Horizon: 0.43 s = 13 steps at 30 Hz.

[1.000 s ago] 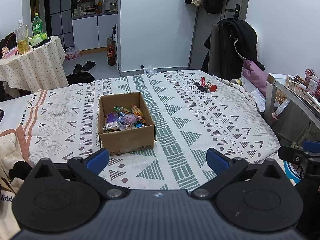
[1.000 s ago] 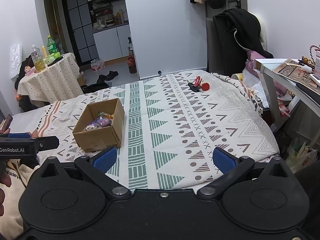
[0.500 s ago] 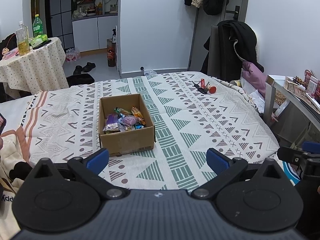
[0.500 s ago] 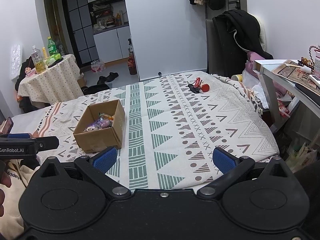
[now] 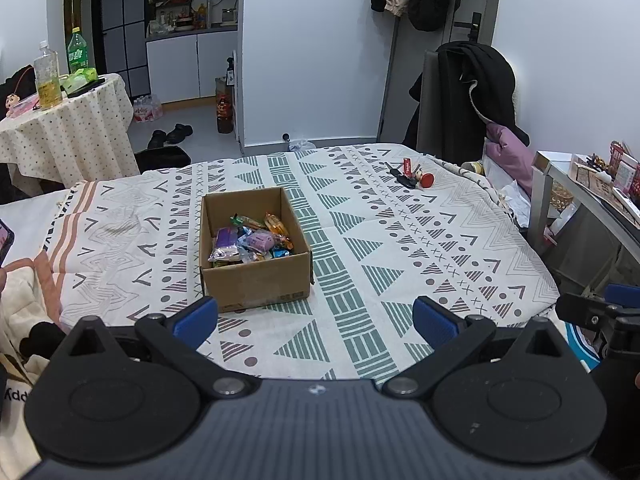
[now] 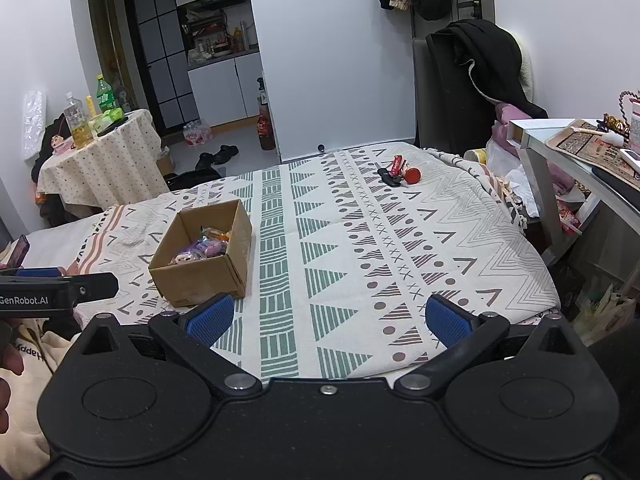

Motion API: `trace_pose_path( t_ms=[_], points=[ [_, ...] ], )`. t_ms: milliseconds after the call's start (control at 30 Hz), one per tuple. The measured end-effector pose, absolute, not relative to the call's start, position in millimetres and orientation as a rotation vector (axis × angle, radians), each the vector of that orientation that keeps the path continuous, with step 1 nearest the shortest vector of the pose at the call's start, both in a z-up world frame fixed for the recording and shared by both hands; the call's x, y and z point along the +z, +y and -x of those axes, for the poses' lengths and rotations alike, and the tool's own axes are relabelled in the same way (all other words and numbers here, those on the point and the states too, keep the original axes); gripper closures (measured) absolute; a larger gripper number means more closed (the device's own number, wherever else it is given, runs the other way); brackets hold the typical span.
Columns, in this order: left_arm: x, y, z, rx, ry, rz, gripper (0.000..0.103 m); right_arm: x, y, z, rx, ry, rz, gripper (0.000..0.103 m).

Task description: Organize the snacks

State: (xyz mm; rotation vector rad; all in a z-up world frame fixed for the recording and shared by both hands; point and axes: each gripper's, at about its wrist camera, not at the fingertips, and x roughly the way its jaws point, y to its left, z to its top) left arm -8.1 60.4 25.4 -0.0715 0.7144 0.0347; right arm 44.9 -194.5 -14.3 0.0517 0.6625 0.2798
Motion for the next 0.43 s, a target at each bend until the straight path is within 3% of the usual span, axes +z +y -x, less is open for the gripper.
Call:
trace_pose_path(
  t_ms=[433],
  points=[
    [25.8,53.7,6.9,0.024,0.710,0.062,0.000,-15.7,-194.3,-44.2,0.287,0.663,-0.062,0.000]
  ],
)
